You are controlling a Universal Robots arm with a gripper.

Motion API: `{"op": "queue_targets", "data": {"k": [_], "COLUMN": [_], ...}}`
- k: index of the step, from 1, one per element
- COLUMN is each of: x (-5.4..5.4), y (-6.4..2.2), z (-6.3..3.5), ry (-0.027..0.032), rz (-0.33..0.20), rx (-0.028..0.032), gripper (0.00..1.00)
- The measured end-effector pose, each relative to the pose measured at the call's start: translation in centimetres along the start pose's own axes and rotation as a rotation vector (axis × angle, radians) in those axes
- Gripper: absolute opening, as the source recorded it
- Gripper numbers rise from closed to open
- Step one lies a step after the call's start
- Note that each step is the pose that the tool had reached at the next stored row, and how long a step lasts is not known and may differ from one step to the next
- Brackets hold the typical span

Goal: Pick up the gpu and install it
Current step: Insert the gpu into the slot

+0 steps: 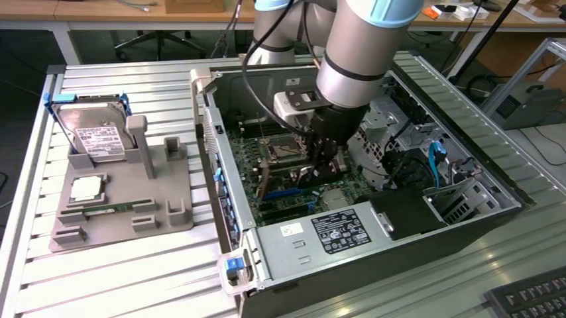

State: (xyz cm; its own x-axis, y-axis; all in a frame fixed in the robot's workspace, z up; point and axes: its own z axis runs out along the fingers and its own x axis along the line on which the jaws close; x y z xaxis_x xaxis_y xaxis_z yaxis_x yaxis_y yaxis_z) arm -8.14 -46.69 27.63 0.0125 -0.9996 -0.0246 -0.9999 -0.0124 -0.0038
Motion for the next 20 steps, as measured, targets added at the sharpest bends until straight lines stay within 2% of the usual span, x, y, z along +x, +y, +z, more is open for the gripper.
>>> {"op": "queue_targets", "data": {"k": [8,14,15,16,18,20], "x": [-0.5,-0.7,-0.7,-0.9,-1.1,-1.4], "y": [0.86,1.97,2.12,2.23,2.34,2.43], "z": [0.01,0.04,0.06,0.07,0.08,0.09], "ry": [-0.0001,0.0010,0.0029,0.0080,0.0135,0.0215], "rz": [0.000,0.000,0.000,0.000,0.000,0.000], "rx": [0.0001,0.0000,0.0000,-0.0001,-0.0002,-0.0002], "gripper": [0.27,0.27,0.27,0.27,0.27,0.27]}}
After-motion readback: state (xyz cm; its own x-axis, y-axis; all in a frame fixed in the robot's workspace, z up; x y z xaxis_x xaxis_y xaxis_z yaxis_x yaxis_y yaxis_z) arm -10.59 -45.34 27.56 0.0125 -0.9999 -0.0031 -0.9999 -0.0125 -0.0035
